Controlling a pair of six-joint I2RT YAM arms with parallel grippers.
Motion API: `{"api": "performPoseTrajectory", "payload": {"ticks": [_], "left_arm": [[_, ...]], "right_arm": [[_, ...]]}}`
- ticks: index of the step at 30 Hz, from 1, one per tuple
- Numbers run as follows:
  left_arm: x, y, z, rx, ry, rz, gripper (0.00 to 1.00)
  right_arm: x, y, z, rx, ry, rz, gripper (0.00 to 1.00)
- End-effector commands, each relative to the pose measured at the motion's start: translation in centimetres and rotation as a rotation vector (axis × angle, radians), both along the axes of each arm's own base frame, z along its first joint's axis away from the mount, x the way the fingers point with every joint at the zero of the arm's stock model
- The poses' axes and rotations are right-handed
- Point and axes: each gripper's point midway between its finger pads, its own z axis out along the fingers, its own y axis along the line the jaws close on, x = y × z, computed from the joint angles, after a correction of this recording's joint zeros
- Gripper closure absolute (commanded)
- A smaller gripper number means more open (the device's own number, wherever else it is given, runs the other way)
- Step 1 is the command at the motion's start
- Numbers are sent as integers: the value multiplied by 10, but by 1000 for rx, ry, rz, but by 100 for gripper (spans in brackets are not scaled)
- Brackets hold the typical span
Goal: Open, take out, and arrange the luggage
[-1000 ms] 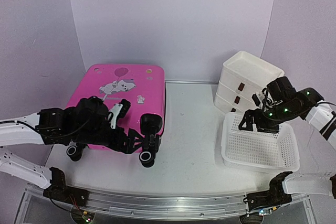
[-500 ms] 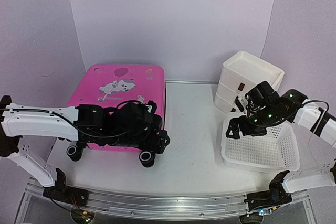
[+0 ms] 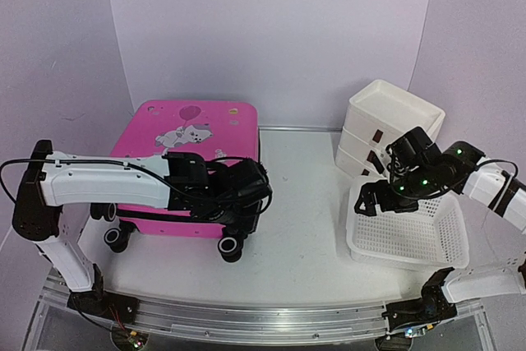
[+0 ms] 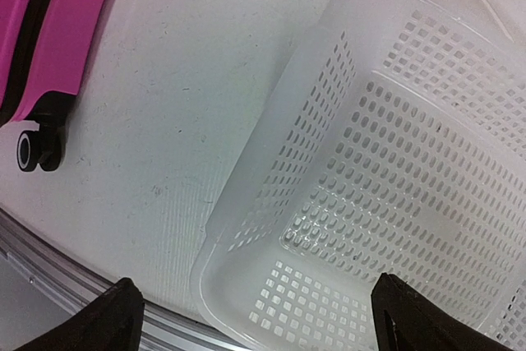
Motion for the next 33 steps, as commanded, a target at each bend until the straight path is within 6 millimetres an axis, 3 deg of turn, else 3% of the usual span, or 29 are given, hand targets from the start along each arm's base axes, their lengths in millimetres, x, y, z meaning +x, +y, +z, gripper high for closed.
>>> {"api": "performPoseTrajectory", "payload": {"ticks": [1,6,12,15,18,23,29,31,33], "left_arm": [[6,-16,16,26,-39,-100,51],[-15,-40,6,82,-32,-269,61],[-55,-65,-9,143,-36,-452,61],[-69,-66,-17,145,4,-494,56],[-71,-49,-13,131,10,-466,32],[-73,-15,24,20,5,-400,2],[-64,40,70,-171,16,-274,1],[-56,70,89,-265,15,-189,1],[-45,101,95,-345,36,-78,1]], "right_arm": [[2,1,2,7,-22,-7,2],[4,4,0,8,-12,-4,2],[3,2,-2,-1,-13,-6,2],[2,1,-4,-6,-6,-6,2],[1,0,-5,-11,-3,-3,2],[1,-1,-6,-20,-5,-2,2],[2,1,-7,-24,3,7,2],[2,1,-7,-25,1,6,2],[2,1,-6,-21,0,8,2]]}}
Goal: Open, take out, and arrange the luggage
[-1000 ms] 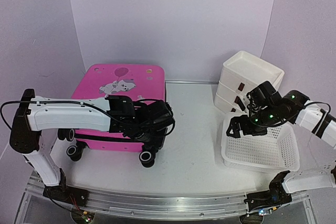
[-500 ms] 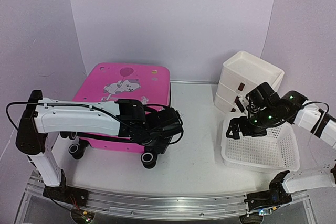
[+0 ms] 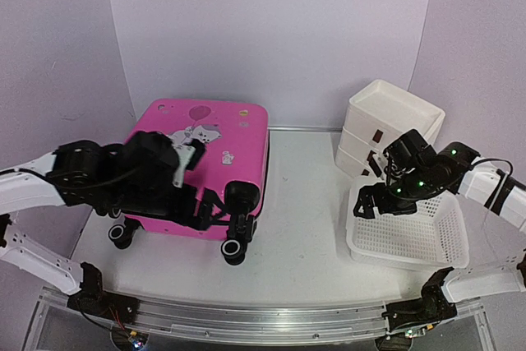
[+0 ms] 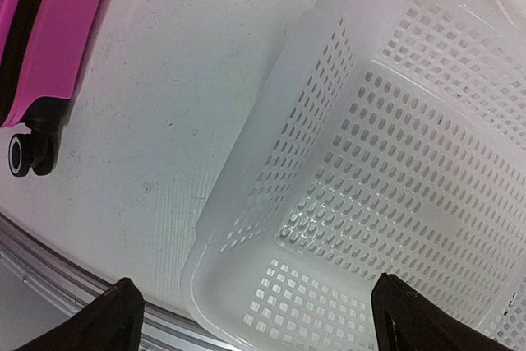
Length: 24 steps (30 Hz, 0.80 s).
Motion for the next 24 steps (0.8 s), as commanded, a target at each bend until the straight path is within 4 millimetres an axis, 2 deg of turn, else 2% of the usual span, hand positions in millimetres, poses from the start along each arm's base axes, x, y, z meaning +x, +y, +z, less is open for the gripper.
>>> {"api": "performPoseTrajectory", "payload": {"ticks": [1,4,7,13,15,20,24], "left_arm": [[18,62,26,-203,75,225,1],[30,106,26,-277,106,402,1],[35,129,26,-308,129,489,1],[44,142,13,-273,174,548,0],[50,152,8,-244,163,583,1],[77,177,-5,-198,189,646,1],[99,195,0,-177,166,679,1]], "right_arm": [[4,4,5,9,-29,12,2],[9,17,11,52,-34,37,2],[17,46,21,147,-27,90,2],[35,132,52,393,-28,215,2],[39,162,64,455,-36,257,2],[35,235,72,507,-44,353,2],[24,289,66,504,-55,396,4]]}}
